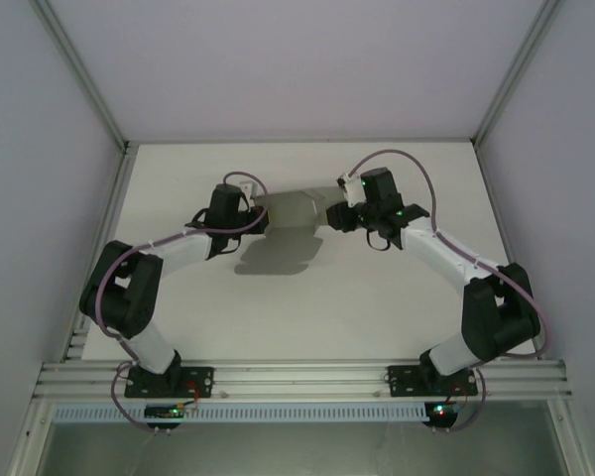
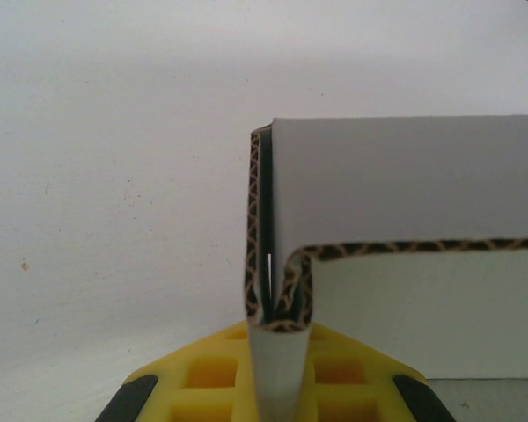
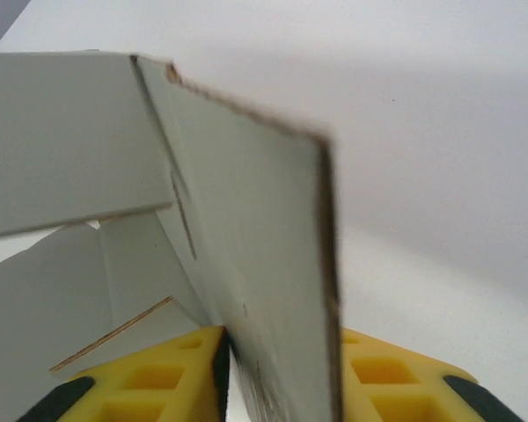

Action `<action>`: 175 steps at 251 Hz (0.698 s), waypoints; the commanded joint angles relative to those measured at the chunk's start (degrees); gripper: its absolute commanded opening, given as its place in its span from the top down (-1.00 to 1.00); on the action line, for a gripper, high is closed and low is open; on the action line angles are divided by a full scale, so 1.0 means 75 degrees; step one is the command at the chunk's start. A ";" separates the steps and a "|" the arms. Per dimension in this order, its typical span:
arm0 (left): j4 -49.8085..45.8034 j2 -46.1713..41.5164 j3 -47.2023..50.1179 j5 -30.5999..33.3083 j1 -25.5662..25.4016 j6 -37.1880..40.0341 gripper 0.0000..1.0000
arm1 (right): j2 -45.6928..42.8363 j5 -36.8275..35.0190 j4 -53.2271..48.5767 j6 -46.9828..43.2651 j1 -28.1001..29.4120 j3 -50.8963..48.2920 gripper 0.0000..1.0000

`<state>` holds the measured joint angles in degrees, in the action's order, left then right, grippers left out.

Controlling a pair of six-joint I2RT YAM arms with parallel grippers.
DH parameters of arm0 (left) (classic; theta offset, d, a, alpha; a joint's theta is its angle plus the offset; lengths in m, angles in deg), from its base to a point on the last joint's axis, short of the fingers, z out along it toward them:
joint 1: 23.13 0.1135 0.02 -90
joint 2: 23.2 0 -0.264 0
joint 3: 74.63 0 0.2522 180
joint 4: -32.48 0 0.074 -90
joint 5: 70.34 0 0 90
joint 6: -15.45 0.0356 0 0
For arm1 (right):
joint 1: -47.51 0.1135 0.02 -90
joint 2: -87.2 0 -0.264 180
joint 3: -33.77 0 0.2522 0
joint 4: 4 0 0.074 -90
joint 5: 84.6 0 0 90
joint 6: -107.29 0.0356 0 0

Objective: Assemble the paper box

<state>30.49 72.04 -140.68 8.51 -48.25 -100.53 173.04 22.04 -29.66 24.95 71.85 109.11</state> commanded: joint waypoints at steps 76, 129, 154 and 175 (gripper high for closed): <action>0.0106 -0.0070 0.0022 -0.0184 -0.0037 0.0088 1.00 | 0.0066 0.0569 -0.0234 0.0078 -0.0222 0.0687 0.50; 0.0036 -0.0083 -0.0078 -0.0221 -0.0051 0.0165 1.00 | 0.0290 0.0629 -0.0148 0.0032 -0.0188 0.0710 0.47; 0.0041 -0.0101 -0.0084 -0.0208 -0.0068 0.0159 1.00 | 0.0314 0.0647 -0.0178 0.0015 -0.0186 0.0740 0.51; 0.0043 -0.0088 -0.0087 -0.0216 -0.0078 0.0149 1.00 | 0.0320 0.0582 -0.0229 -0.0003 -0.0166 0.0776 0.58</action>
<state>29.90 72.04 -140.68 8.99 -48.25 -100.55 174.55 25.41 -30.45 25.33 70.25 112.71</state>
